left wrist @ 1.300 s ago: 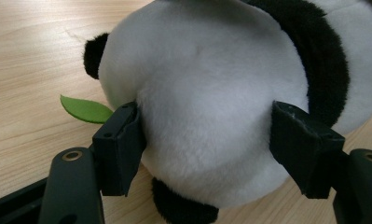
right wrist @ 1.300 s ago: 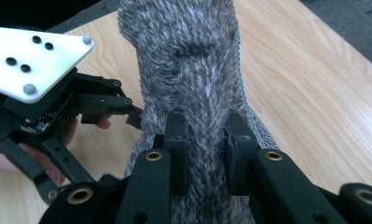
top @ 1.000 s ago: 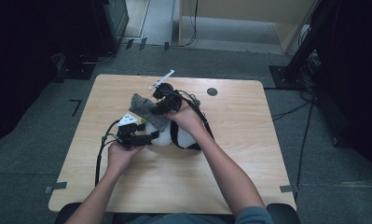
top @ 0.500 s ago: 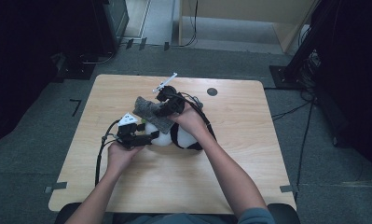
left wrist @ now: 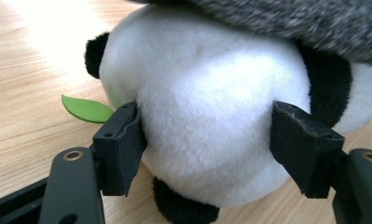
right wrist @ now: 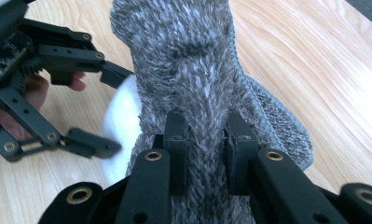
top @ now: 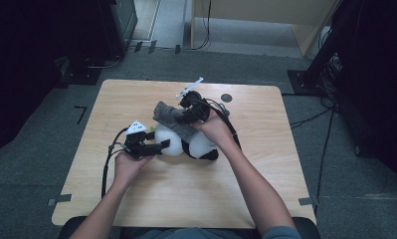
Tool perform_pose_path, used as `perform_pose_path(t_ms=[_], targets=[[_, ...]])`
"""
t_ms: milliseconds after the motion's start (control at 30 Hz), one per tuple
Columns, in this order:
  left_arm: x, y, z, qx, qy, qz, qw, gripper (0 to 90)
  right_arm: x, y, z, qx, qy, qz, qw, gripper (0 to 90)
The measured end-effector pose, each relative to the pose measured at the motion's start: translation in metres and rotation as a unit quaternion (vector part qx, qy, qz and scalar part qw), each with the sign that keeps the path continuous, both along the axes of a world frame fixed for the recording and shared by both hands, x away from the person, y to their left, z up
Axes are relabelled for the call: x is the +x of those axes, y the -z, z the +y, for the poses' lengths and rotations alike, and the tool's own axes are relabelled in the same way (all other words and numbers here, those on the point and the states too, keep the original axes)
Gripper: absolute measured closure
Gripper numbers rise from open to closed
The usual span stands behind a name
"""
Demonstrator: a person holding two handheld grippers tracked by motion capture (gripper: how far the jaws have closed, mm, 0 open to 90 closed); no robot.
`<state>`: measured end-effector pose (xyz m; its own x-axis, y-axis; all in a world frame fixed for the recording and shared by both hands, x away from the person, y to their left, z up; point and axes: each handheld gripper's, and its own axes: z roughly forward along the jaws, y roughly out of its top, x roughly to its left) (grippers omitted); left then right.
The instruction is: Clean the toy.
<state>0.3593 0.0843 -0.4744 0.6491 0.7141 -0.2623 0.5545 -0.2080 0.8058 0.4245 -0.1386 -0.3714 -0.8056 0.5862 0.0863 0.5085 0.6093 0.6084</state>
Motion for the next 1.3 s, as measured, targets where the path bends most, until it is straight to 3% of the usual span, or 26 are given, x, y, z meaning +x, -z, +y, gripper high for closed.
perform_pose_path(t_ms=[333,1300], targets=[[0.0,0.001,0.0,-0.003,-0.001,-0.001,1.0,29.4,-0.005,-0.005,-0.033,0.004,0.022,-0.003,0.9998,75.4],[0.001,0.001,0.0,-0.006,0.001,0.001,1.0,29.4,-0.021,-0.012,-0.099,0.022,0.067,-0.011,0.9974,75.0]])
